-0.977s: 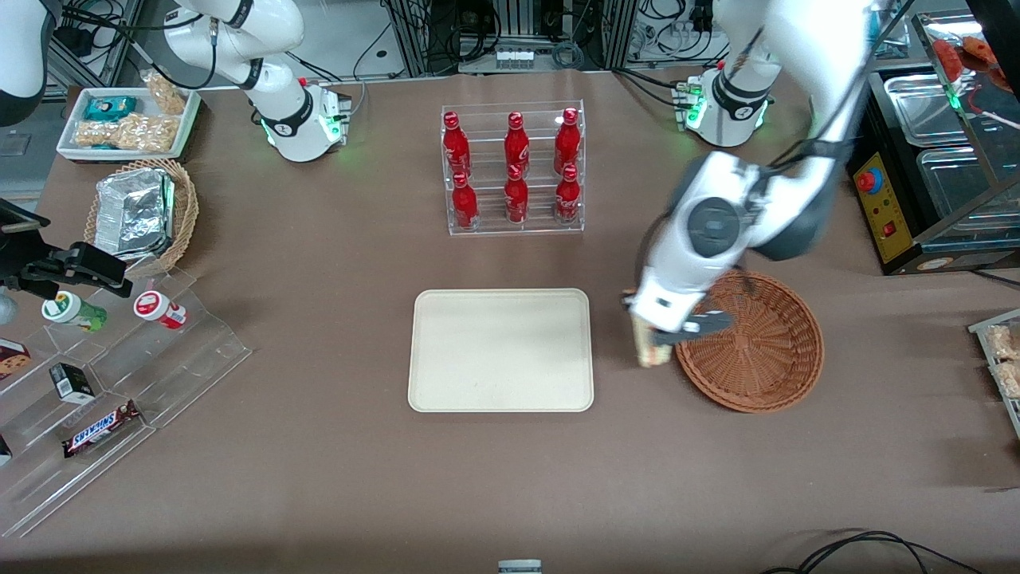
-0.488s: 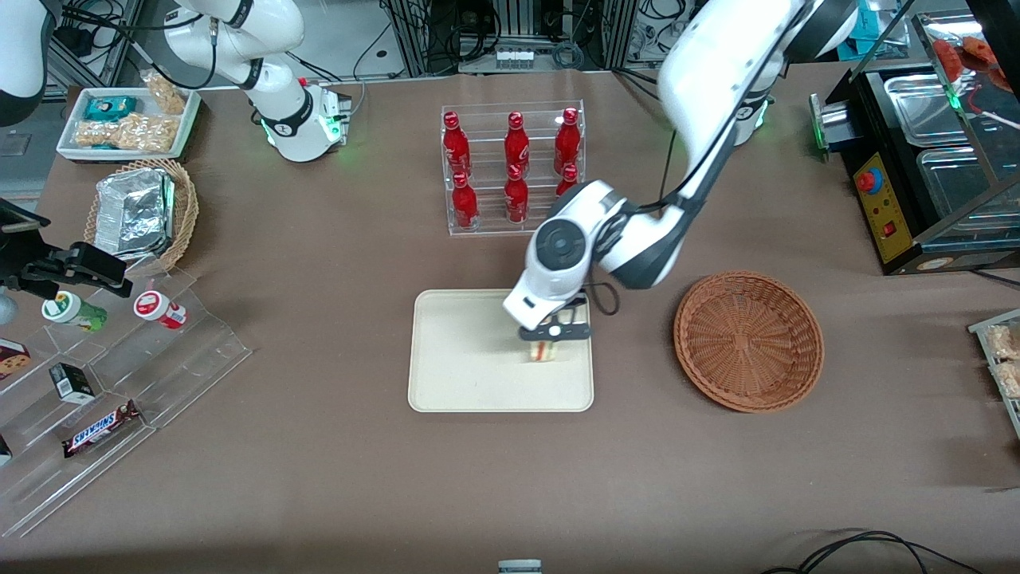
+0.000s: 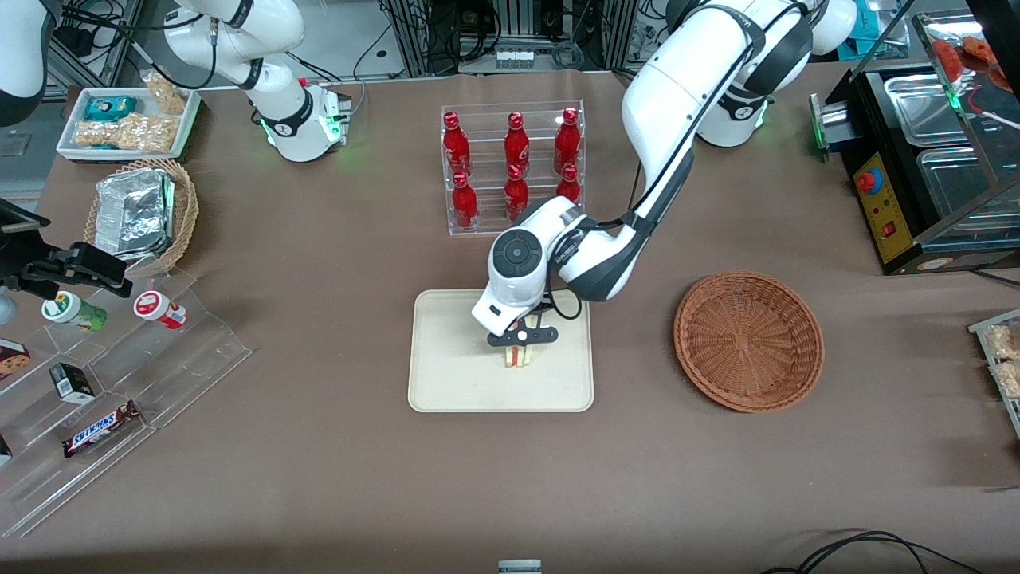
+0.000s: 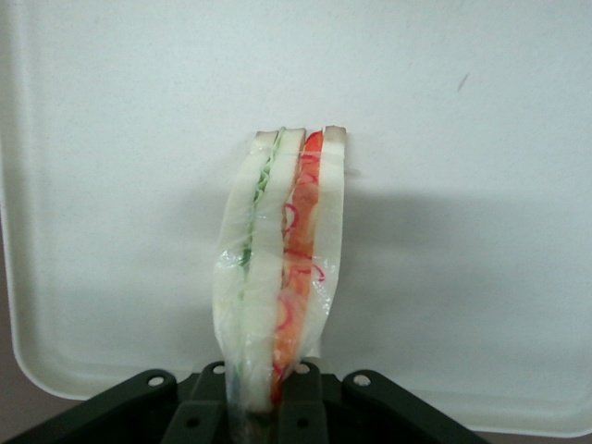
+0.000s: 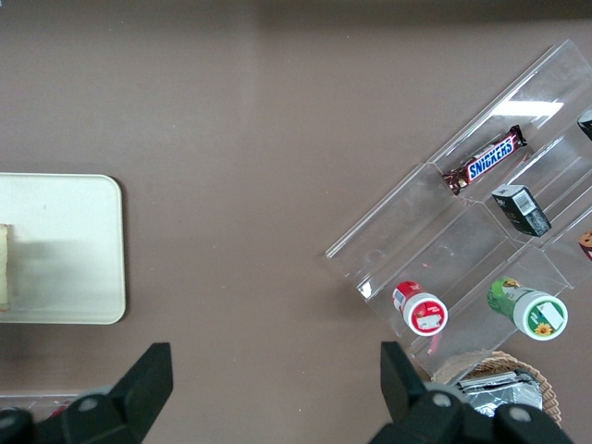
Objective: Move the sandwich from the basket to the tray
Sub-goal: 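Carry the held sandwich over to the cream tray, then lower the sandwich onto the tray and open the left gripper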
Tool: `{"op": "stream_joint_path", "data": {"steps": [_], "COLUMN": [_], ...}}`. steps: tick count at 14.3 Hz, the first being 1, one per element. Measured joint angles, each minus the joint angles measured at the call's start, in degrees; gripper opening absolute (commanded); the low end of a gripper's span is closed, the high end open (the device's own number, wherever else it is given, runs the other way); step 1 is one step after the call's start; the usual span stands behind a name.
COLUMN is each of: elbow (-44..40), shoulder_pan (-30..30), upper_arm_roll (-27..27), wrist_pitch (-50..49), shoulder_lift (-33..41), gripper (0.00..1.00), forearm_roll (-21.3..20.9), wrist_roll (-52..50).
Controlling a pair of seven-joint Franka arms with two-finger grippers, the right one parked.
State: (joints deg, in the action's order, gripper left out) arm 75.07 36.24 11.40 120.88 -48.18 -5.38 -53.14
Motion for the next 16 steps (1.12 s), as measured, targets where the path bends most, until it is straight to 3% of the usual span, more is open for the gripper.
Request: {"op": "stream_joint_path", "data": {"steps": [3,5,7,10,12,16], "elbow": [-3.4,-4.2,-4.6,-5.6,-7.0,-8.8], "shoulder_pan": [1.2,1.4,1.4,1.4,1.4,0.0], "upper_arm_roll": [-0.1,-0.1,-0.3,-0.3,-0.3,-1.0], "wrist_pitch": [0.0,0.0,0.0,-0.3,-4.0,-16.5], "shoulder_lift": [-2.2,-3.0,-3.1,-3.0,-1.9,6.7], "gripper": [0.28,0.39,0.65,0.69,1.0,1.0], "forearm_roll": [-2.5,-3.1,-3.1,-3.6,-3.7,-3.7], "wrist_roll": [-2.9,-3.2,-3.6,-8.2,-9.4,-10.2]}}
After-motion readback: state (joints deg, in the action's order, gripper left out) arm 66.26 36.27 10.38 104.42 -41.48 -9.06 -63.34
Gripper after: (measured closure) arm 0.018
